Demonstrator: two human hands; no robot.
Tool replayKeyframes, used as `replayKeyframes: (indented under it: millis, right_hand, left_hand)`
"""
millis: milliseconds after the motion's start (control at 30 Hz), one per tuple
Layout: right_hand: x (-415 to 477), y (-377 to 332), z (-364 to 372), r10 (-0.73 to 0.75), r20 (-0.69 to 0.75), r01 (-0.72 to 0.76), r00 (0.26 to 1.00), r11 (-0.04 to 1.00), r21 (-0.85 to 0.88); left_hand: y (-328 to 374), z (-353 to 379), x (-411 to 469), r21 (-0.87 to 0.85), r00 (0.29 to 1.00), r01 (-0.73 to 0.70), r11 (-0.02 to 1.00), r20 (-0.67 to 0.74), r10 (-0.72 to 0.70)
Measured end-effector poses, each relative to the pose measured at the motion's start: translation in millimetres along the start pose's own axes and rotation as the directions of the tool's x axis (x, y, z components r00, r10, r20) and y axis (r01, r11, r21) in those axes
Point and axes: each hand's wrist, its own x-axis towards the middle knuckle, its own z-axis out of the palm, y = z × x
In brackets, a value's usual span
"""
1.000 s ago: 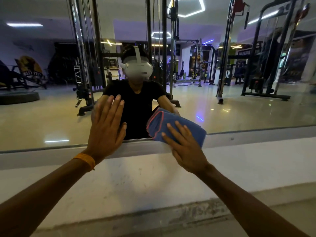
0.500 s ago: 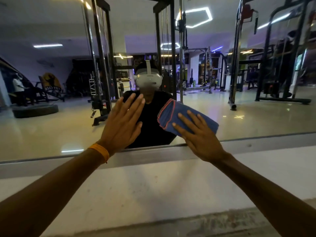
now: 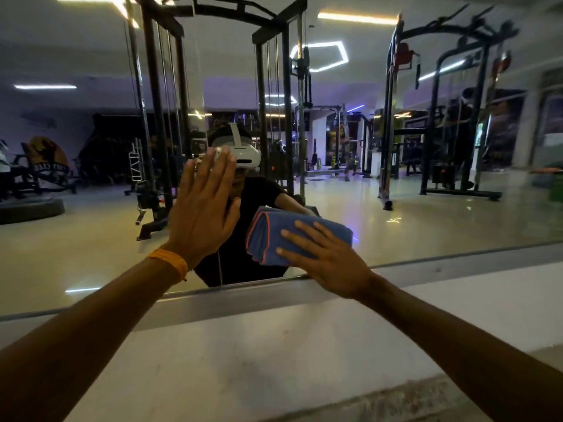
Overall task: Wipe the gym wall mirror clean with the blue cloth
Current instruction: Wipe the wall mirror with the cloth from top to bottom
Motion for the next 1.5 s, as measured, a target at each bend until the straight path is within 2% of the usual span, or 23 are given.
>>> replayKeyframes:
  millis: [67, 133, 233, 300, 333, 400, 467, 533, 600, 733, 800, 900, 967, 1000, 1033, 1100, 1167, 1200, 1233, 1300, 1400, 1467, 1500]
  right_hand:
    - [-6.4, 27.7, -11.4, 0.054, -0.002, -0.054, 0.999, 0.997, -0.055]
    - [-13.2, 58.8, -31.6, 0.235, -0.074, -0.240, 0.969, 0.969, -0.058]
    - [-9.6, 71.7, -53.6, 0.595, -0.169, -0.586, 0.786, 0.803, 0.107]
    - [10.2, 39.2, -39.3, 0.689, -0.202, -0.666, 0.696, 0.725, 0.177]
    - [18.5, 20.5, -29.9, 0.629, -0.183, -0.610, 0.756, 0.778, 0.150]
    - [23.6, 0.9, -14.1, 0.315, -0.092, -0.310, 0.945, 0.948, 0.067]
    - [19.4, 11.0, -16.2, 0.082, -0.017, -0.082, 0.997, 0.996, -0.029]
    - [13.4, 38.2, -28.9, 0.120, -0.008, -0.120, 0.993, 0.991, -0.061]
    - [7.0, 69.0, -46.3, 0.259, -0.057, -0.263, 0.964, 0.963, -0.061]
    - [1.1, 108.8, -72.3, 0.547, -0.180, -0.548, 0.817, 0.835, 0.054]
    - [8.0, 94.0, -57.9, 0.573, -0.200, -0.571, 0.795, 0.818, 0.073]
    - [7.9, 80.0, -39.9, 0.229, -0.066, -0.231, 0.971, 0.973, -0.023]
    - [7.7, 111.9, -54.4, -0.045, -0.002, 0.044, 0.999, 0.994, -0.097]
    - [8.9, 133.1, -63.4, -0.080, 0.000, 0.080, 0.997, 0.987, -0.136]
    - [11.2, 158.1, -73.0, -0.048, -0.037, 0.041, 0.998, 0.984, -0.172]
    - [21.8, 203.1, -97.9, 0.222, -0.170, -0.244, 0.960, 0.962, -0.120]
    - [35.0, 230.6, -118.4, 0.591, -0.271, -0.588, 0.760, 0.803, 0.101]
    - [40.8, 236.4, -121.3, 0.676, -0.266, -0.651, 0.687, 0.735, 0.188]
    - [44.7, 234.9, -120.2, 0.678, -0.264, -0.649, 0.686, 0.734, 0.199]
    - [42.4, 221.2, -105.4, 0.551, -0.257, -0.539, 0.794, 0.833, 0.124]
    - [9.4, 218.3, -83.7, 0.212, -0.120, -0.213, 0.970, 0.977, 0.008]
    - [-9.6, 241.2, -90.1, 0.085, -0.103, -0.089, 0.991, 0.995, -0.042]
    - [-13.3, 255.9, -95.3, 0.113, -0.160, -0.124, 0.981, 0.990, -0.062]
  left_hand:
    - [-5.7, 1.2, -3.8, 0.004, 1.000, -0.029, 1.000, -0.011, 0.029]
    - [-9.8, 2.4, -7.3, -0.011, 0.999, -0.044, 0.999, -0.012, 0.044]
    - [-6.0, 1.1, -8.5, -0.034, 0.999, -0.032, 0.999, -0.023, 0.031]
    - [-1.6, 1.0, -7.5, -0.084, 0.999, 0.000, 0.997, -0.045, -0.004]
    - [0.9, 1.2, -6.9, -0.106, 0.998, 0.014, 0.994, -0.057, -0.020]
    - [5.2, 3.6, -7.0, -0.113, 0.997, 0.026, 0.993, -0.075, -0.035]
    - [5.4, 5.6, -6.6, -0.100, 0.996, 0.021, 0.995, -0.086, -0.030]
    - [5.1, 6.3, -5.8, -0.108, 0.995, 0.014, 0.994, -0.094, -0.024]
    - [5.9, 4.7, -7.4, -0.123, 0.994, 0.032, 0.992, -0.103, -0.044]
    - [14.7, 2.0, -5.6, -0.124, 0.994, 0.052, 0.991, -0.093, -0.064]
    - [19.6, 1.5, 1.3, -0.101, 0.995, 0.059, 0.993, -0.073, -0.066]
    - [30.0, -1.8, 18.2, -0.069, 0.993, 0.073, 0.995, -0.088, -0.079]
    - [35.5, -5.9, 33.3, -0.047, 0.993, 0.067, 0.997, -0.099, -0.072]
    - [37.4, -7.5, 41.0, -0.039, 0.993, 0.056, 0.998, -0.099, -0.059]
    - [38.4, -8.9, 49.4, -0.032, 0.994, 0.046, 0.998, -0.101, -0.049]
    - [39.6, -9.8, 70.2, -0.029, 0.993, 0.062, 0.998, -0.102, -0.064]
    - [42.5, -10.3, 93.7, -0.018, 0.991, 0.100, 0.995, -0.089, -0.101]
    - [45.4, -10.1, 105.2, -0.015, 0.989, 0.120, 0.993, -0.081, -0.121]
    - [49.0, -10.3, 116.9, -0.022, 0.988, 0.138, 0.990, -0.071, -0.139]
    - [56.5, -9.9, 133.3, -0.040, 0.984, 0.168, 0.985, -0.051, -0.170]
    - [71.1, -7.6, 143.0, -0.036, 0.976, 0.210, 0.977, -0.047, -0.212]
    - [79.0, -6.4, 141.6, -0.063, 0.970, 0.235, 0.970, -0.051, -0.238]
    - [80.9, -6.0, 140.3, -0.063, 0.968, 0.242, 0.968, -0.057, -0.246]
